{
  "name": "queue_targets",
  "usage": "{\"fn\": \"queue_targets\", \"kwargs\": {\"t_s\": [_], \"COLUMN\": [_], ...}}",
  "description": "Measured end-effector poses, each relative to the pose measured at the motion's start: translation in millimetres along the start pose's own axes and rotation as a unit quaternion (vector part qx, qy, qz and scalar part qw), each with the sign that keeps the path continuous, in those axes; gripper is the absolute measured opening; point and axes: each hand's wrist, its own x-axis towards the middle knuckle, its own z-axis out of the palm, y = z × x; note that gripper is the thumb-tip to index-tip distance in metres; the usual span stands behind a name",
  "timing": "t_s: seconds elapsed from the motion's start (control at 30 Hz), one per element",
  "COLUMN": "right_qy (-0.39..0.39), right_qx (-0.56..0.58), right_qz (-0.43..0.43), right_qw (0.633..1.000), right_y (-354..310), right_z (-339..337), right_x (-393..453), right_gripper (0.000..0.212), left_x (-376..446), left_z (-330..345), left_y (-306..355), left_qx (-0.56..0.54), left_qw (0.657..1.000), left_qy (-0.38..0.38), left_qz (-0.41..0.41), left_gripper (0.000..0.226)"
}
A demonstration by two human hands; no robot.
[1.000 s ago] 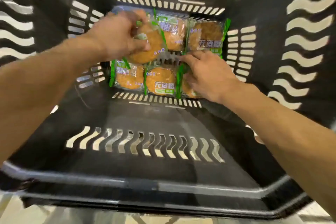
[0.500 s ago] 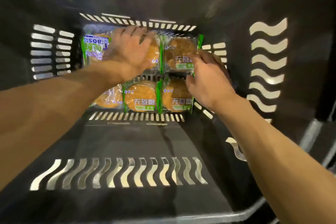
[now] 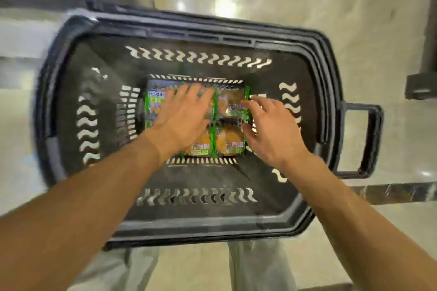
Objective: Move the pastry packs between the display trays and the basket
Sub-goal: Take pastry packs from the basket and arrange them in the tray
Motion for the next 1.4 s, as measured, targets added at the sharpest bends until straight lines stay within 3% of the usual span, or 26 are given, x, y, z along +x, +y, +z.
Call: {"fn": "queue_targets", "kwargs": {"t_s": [0.17,0.37,0.53,0.7,0.83,1.07,1.27,1.4], "right_qy": [0.106,0.275,0.362,0.402,0.405,0.404,0.379,0.396], "right_qx": [0.029,0.116,0.103,0.082,0.102,0.128,0.148,0.144], "right_qz": [-0.044,-0.090,-0.197,-0.271,-0.273,-0.210,-0.135,-0.116], "right_qw": [0.993,0.950,0.905,0.871,0.867,0.881,0.903,0.899], "right_y": [-84,-192,-277,-367,-426,-517,-552,-554], "right_z": [-162,-339,-429,-489,-512,-527,-545,-575], "right_x": [-119,-255,-314,-326,-309,-255,-226,-190], "right_gripper": [0.047,0.043,0.043,0.041,0.038,0.037,0.039,0.036], "left_x": [-162,-361,-502,-583,-602,-577,-516,-465], "left_z": [-187,-389,-488,-541,-560,-607,-654,-679], "left_y": [6,-8,-27,-73,-139,-262,-309,-328], "left_qx": [-0.020,-0.005,0.029,0.038,0.024,-0.006,-0.051,-0.067], "left_qw": [0.995,0.972,0.920,0.861,0.848,0.879,0.902,0.917], "left_qy": [0.095,0.231,0.379,0.490,0.510,0.466,0.427,0.392], "left_qz": [0.012,-0.038,-0.097,-0.131,-0.141,-0.098,-0.034,-0.017], "left_gripper": [0.050,0.050,0.051,0.054,0.057,0.062,0.054,0.056]}}
